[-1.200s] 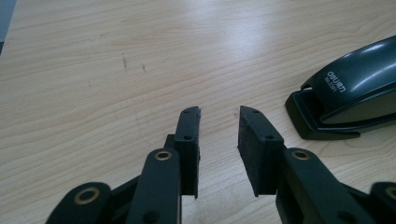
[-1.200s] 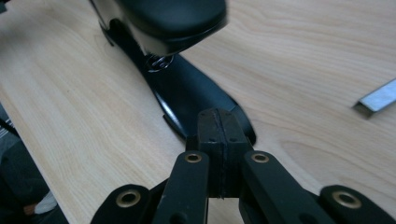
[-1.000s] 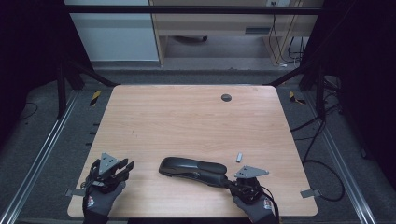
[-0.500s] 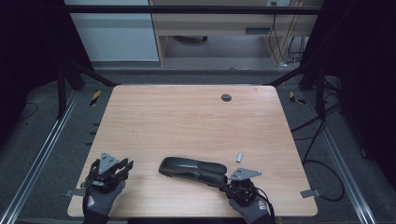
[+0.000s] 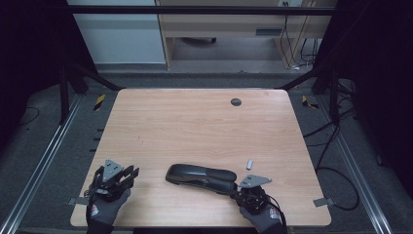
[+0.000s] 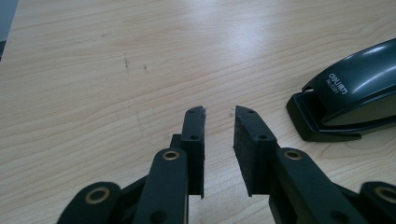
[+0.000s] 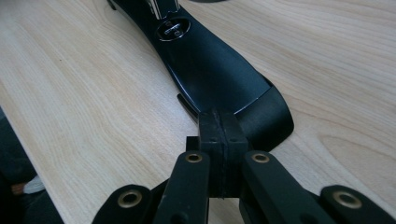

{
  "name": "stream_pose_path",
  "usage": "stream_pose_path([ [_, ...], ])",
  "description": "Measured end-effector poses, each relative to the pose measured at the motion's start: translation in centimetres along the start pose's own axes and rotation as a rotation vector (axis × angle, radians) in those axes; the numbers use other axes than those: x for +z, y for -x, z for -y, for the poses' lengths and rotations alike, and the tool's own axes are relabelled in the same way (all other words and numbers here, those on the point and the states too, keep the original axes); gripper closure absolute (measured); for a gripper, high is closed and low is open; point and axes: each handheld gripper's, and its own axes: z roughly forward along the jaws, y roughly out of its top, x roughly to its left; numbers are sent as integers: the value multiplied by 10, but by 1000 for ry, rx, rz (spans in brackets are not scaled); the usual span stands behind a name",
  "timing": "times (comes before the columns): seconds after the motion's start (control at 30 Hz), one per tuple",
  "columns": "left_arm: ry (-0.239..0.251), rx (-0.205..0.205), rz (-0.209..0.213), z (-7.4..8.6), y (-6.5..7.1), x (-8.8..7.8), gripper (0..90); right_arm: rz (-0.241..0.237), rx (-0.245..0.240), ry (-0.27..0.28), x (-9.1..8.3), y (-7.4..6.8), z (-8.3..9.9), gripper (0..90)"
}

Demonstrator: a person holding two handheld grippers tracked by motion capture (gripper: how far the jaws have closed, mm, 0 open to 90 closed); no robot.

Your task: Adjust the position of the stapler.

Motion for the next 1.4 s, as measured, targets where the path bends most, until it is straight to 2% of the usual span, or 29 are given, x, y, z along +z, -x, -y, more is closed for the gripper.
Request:
stream_pose_path([
  [0.33, 1, -2, 2, 0, 1, 0, 739, 43, 3, 13, 2, 5, -2, 900],
  [0.5, 6, 4, 3, -2, 1, 1, 748, 49, 4, 17, 1, 7, -2, 900],
  [0.63, 10, 3, 6, -6, 3, 3, 773, 41, 28, 78, -10, 13, -5, 887],
  [0.77, 15, 5, 12, -10, 6, 6, 812, 68, 58, 118, -20, 22, -5, 845],
  [0.8, 18, 7, 16, -14, 8, 8, 831, 109, 83, 147, -27, 31, -4, 795],
  [0.9, 18, 2, 30, -20, 11, 14, 861, 157, 105, 166, -32, 40, -4, 745],
  [1.07, 19, 8, 55, -27, 19, 23, 895, 245, 115, 198, -36, 59, -2, 644],
  [1.23, 5, 31, 67, -34, 30, 37, 899, 297, 138, 216, -41, 71, 2, 583],
  [1.4, -19, 56, 64, -38, 39, 56, 900, 314, 148, 214, -39, 74, 3, 535],
])
